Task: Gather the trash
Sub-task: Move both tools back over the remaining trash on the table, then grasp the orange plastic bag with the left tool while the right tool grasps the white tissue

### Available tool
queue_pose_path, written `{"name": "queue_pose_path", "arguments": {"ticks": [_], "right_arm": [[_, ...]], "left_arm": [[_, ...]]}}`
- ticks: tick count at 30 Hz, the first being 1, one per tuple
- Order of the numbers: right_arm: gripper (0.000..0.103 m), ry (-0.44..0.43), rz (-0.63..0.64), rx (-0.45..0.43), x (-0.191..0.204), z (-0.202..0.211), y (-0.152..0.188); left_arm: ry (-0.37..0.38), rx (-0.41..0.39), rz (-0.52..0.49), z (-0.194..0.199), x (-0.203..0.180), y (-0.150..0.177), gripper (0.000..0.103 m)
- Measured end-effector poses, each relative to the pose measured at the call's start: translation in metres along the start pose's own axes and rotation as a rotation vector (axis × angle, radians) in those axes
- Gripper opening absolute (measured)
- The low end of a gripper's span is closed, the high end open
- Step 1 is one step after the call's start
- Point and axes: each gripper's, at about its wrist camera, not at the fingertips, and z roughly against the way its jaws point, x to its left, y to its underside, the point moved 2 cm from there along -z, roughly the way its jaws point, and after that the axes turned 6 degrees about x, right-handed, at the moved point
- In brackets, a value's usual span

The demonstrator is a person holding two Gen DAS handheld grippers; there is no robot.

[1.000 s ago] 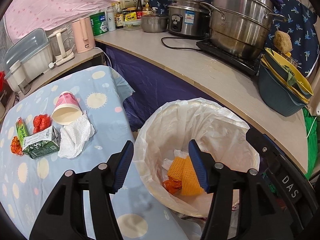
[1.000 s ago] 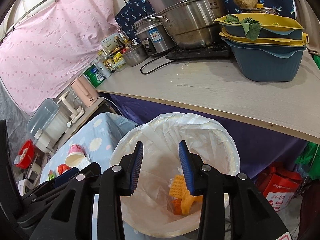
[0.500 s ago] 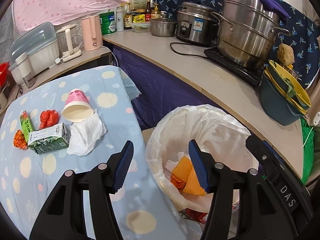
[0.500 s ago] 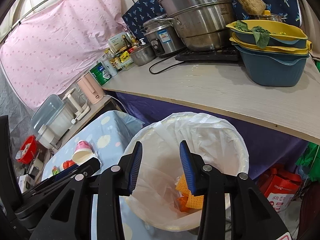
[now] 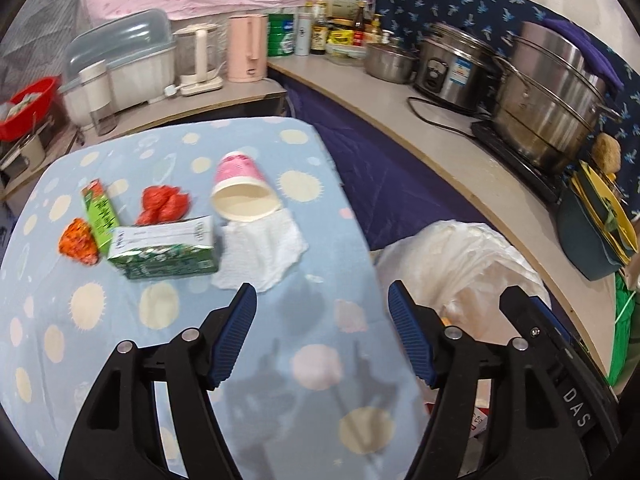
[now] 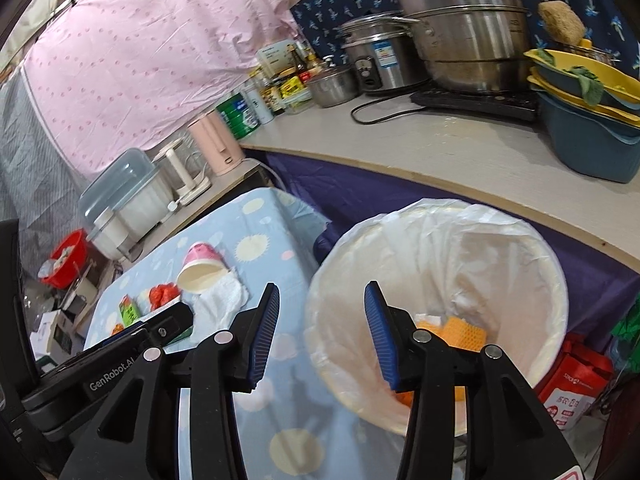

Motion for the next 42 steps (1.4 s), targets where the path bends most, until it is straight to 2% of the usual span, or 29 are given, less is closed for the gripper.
{"name": "queue_pose_path", "arguments": {"ticks": [5,13,22,23,25,27,29,36,42], "right_arm": [[0.048,-0.015,0.030,0.038,0.030,-0.020,0.011],[0.048,-0.022,0.079,0.101,0.070,-0.059,0.025],[0.050,-0.007,0.139,0.151,0.106,-0.106,0.027],[0.053,-0.002,0.143,0.154,0.109,-0.112,0.026],[0.058,0.004,0.147,0.157,0.116,-0.123,0.026],[0.060,0.006,0.153,0.164,0.122,-0.134,0.025],[0.060,0.012,0.161,0.178,0.127,-0.147,0.024],[0.060,0.014,0.176,0.216,0.141,-0.183,0.021],[0.058,0.022,0.200,0.225,0.149,-0.200,0.020]], "left_arm": [[-0.027,0.012,0.073,-0.003,0.047,0.007,0.069],[-0.071,0.048,0.181,-0.014,0.118,0.019,0.069],[-0.133,0.062,0.282,-0.026,0.193,0.019,0.070],[-0.139,0.062,0.295,-0.027,0.202,0.018,0.071],[-0.155,0.057,0.318,-0.028,0.217,0.016,0.079],[-0.177,0.045,0.338,-0.029,0.230,0.014,0.086],[-0.191,0.043,0.359,-0.030,0.244,0.010,0.088],[-0.211,0.049,0.410,-0.048,0.287,-0.008,0.091],[-0.202,0.063,0.426,-0.068,0.302,-0.022,0.091]]}}
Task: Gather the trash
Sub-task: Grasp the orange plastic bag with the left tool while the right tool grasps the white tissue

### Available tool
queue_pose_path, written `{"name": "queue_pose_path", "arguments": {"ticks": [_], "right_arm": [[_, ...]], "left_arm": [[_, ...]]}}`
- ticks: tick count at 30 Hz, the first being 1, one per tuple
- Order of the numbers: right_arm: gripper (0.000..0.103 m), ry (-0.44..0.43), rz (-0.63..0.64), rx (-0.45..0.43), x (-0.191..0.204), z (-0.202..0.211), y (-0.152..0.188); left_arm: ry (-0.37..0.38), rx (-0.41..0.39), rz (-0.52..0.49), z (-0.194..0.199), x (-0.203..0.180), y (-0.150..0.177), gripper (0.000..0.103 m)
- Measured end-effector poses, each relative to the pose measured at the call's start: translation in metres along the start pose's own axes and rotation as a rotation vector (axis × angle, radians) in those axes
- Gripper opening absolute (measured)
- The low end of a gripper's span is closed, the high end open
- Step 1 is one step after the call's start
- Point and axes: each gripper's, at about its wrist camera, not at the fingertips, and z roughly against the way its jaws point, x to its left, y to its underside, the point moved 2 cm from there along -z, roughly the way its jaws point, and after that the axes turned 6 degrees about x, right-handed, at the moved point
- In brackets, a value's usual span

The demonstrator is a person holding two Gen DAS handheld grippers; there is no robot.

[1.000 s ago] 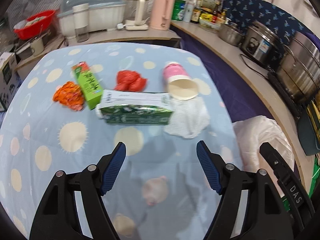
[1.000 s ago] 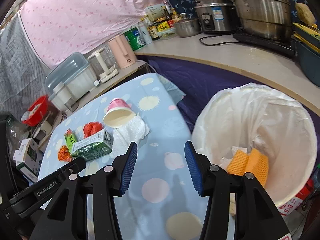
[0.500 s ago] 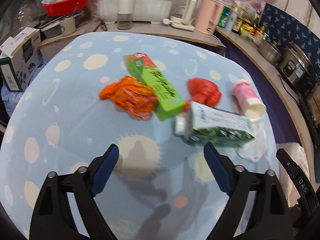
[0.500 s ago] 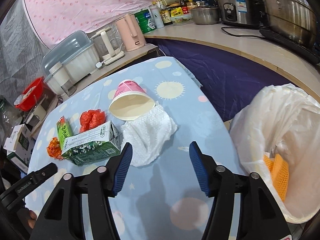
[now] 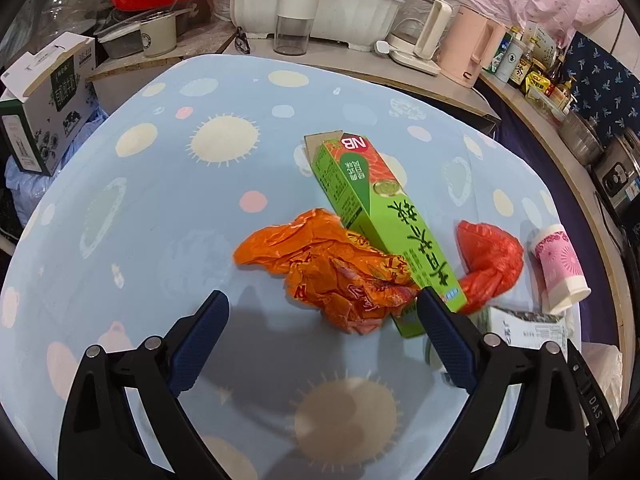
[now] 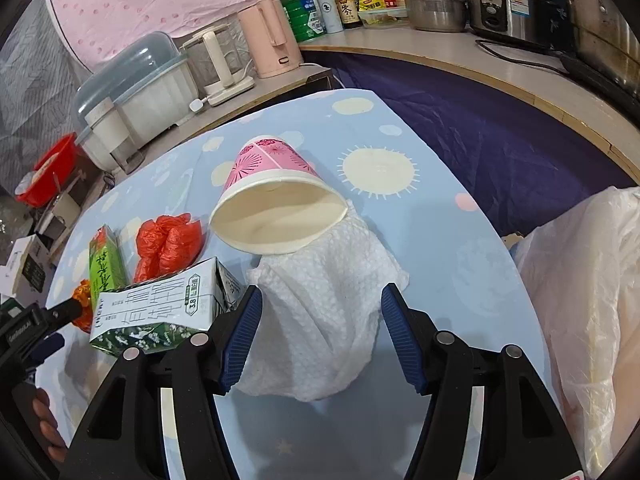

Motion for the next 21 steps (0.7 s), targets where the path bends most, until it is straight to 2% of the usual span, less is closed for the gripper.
{"name": "queue_pose_path", "arguments": {"ticks": [3,4,7,9,11,15,21], "right_arm": [[0.045,-0.001,0.014,0.014,0.002,-0.005,0.000],[0.038,-0.001,0.020,0.020,0.003,-0.008,0.000],[0.022,-0.010,0.027,0.031,0.004,-0.012,0.002],[0.016,-0.018,0.031,0.032,0.004,-0.012,0.004],[0.008,-0.027,0.037,0.032,0.005,-0.010,0.006],[0.006,-0.047,0.036,0.027,0.005,0.002,0.015],[0.005,-0.078,0.005,0.002,-0.003,0.031,0.031]], "left_arm": [[-0.001,-0.001,-0.013,-0.007,-0.002,-0.004,0.089],[0.000,-0.002,-0.016,-0.009,-0.003,-0.005,0.086],[0.040,-0.001,-0.015,-0.011,-0.003,-0.007,0.073],[0.062,-0.002,-0.022,-0.009,-0.004,-0.008,0.058],[0.053,-0.006,-0.036,-0.005,-0.005,-0.007,0.053],[0.062,0.004,-0.041,-0.001,-0.004,0.000,0.050],[0.081,-0.011,-0.051,0.021,-0.004,0.019,0.049]]}}
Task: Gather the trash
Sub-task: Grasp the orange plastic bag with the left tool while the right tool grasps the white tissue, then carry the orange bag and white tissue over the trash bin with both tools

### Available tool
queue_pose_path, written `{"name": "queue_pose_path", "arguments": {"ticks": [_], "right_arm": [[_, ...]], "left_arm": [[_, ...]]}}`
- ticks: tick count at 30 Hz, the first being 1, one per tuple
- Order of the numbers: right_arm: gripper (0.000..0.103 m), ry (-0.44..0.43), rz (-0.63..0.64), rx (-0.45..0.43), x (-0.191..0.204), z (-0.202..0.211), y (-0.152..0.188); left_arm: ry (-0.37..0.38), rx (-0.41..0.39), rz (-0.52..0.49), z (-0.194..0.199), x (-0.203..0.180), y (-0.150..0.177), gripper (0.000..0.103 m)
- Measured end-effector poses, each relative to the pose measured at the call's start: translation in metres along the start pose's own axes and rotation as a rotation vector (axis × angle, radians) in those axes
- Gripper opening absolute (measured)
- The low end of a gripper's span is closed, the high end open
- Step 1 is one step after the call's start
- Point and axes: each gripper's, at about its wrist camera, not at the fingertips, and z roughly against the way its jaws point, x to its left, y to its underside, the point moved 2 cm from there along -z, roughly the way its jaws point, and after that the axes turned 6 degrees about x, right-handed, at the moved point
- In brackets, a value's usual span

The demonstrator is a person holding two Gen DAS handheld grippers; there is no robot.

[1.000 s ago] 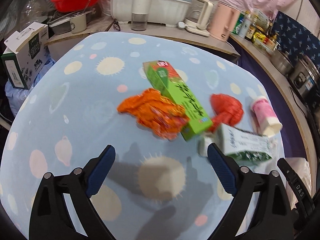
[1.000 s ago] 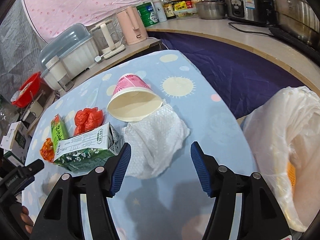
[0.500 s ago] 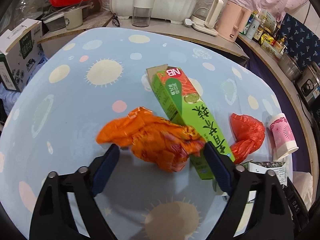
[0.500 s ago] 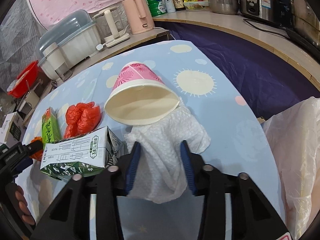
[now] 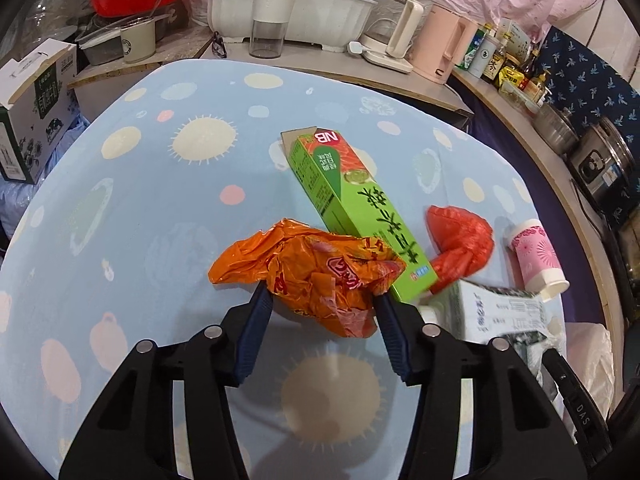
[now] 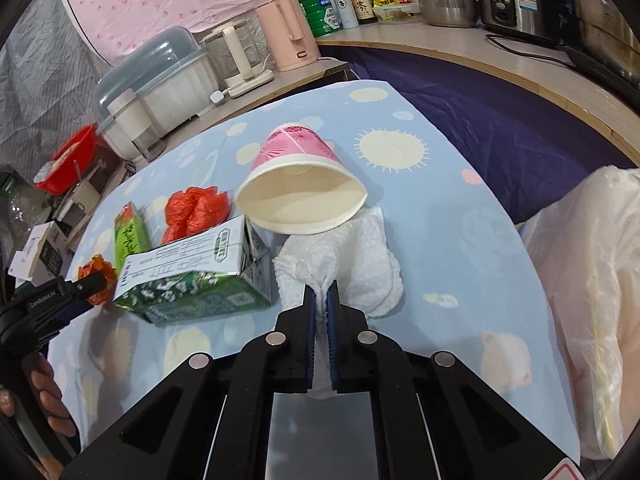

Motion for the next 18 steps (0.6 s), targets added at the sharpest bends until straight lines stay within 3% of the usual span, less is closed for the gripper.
{"name": "queue_pose_path", "arguments": {"ticks": [10,18], "right_arm": [[0.005,-0.035,-0.036,-0.071,-0.014,0.064,0.032],[0.005,-0.038,-0.082,-0.142,-0.044,0.112,0.050]], "left_arm": [[0.057,-0.007,-0.046,0.041,-0.022,0.042,0.049],[0.107,0.004,-0.121,0.065,-0.062,0.079,0.049]]}}
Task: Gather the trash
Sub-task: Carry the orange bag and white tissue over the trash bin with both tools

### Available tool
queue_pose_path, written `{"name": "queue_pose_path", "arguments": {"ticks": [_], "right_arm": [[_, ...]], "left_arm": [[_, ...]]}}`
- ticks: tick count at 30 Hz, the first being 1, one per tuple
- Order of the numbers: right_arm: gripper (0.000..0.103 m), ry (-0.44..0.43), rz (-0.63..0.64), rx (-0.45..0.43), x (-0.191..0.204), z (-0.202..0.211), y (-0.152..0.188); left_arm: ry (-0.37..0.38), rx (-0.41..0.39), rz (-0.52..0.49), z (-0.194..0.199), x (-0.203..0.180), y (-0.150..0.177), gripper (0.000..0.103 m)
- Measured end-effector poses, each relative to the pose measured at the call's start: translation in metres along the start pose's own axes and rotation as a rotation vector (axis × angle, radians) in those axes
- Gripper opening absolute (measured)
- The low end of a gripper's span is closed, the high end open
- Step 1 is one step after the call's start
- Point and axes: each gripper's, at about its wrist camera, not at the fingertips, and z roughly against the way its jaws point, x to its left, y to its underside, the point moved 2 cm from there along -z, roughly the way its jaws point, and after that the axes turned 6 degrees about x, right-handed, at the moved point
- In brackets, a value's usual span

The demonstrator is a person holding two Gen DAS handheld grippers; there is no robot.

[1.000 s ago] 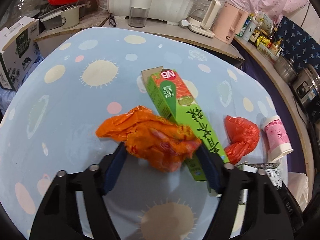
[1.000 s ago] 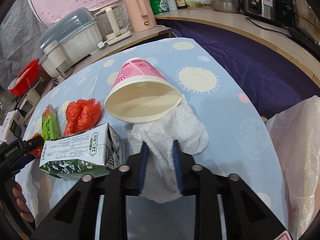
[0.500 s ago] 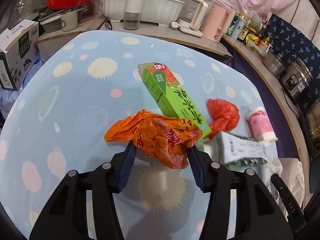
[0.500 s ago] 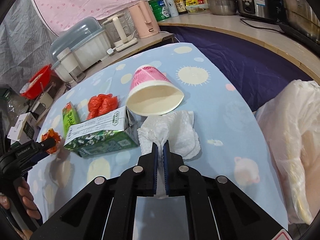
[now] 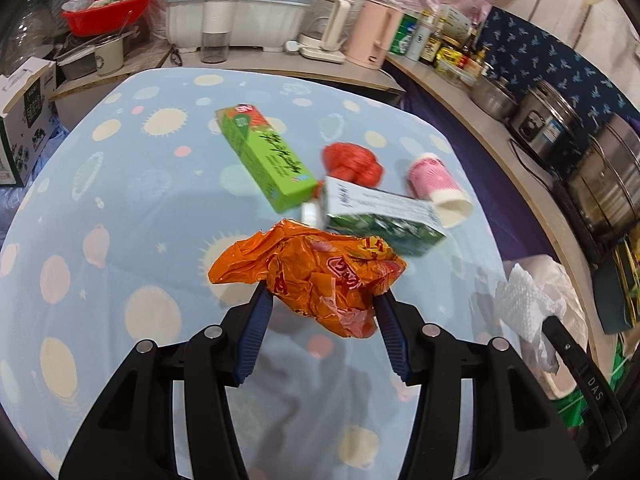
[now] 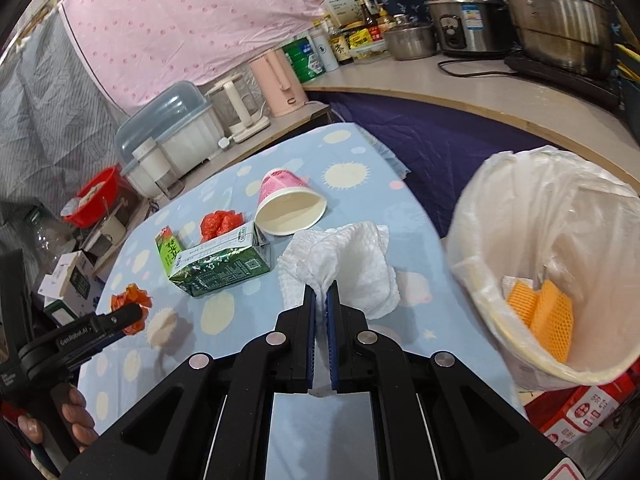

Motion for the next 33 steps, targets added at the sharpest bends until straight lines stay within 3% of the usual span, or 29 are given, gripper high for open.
{"name": "queue_pose_path", "arguments": {"ticks": [17,33], "right_arm": [[0.005,0.033,-0.144,-0.114,-0.092,0.076,0.011],[0.005,0.060,-0.252,-0.168,-0.166,0.109,0.017]], "left_arm": [[0.059,0.000,-0.238,0.020,-0.126,0.047,0.049],[0.085,0.019,-0.398,0.010,-0.221,0.081,0.049]]}}
